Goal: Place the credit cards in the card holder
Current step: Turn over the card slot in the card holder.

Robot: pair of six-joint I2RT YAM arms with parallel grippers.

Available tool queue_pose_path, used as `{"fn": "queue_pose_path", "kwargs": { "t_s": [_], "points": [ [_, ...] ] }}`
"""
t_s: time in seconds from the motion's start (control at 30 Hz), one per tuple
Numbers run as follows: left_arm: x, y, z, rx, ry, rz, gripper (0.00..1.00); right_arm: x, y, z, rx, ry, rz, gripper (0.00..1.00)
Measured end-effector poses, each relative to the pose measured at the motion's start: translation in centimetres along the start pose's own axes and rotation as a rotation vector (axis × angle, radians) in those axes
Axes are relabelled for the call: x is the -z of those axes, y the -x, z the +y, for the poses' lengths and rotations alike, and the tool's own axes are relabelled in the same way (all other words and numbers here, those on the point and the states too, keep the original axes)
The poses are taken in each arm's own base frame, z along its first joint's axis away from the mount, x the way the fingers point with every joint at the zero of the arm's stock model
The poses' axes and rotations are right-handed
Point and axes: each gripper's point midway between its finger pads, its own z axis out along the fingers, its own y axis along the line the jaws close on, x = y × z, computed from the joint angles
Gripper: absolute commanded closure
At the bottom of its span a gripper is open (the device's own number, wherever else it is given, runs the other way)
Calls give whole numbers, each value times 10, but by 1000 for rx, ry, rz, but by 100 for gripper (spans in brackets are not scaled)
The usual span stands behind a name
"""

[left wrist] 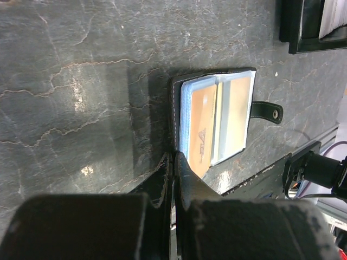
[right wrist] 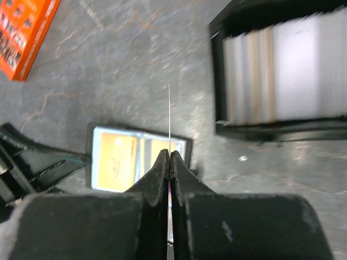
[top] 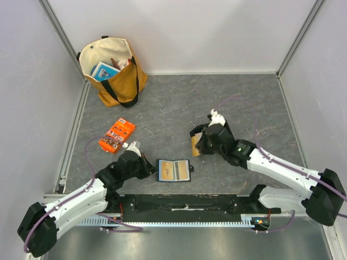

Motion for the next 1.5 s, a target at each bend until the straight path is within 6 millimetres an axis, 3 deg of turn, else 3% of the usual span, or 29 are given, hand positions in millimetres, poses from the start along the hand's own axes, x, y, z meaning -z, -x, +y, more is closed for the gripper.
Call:
{"fn": "queue_pose_path", "kwargs": {
  "t_s": [0.33,0.5,0.8,1.5],
  "points": [
    [4,0,-9,4,-45,1,98,-12,-92,98,22,117,17,100],
    [5,2,-13,6,-63,-8,98,-24,-104,126,23,116,-24,100],
    [5,1,-12,7,-63,-8,98,-35,-105,133,15,92,-69,100],
    [5,-1,-9,8,-58,-6,98,-51,-117,130,47,47,-57,100]
  ]
}}
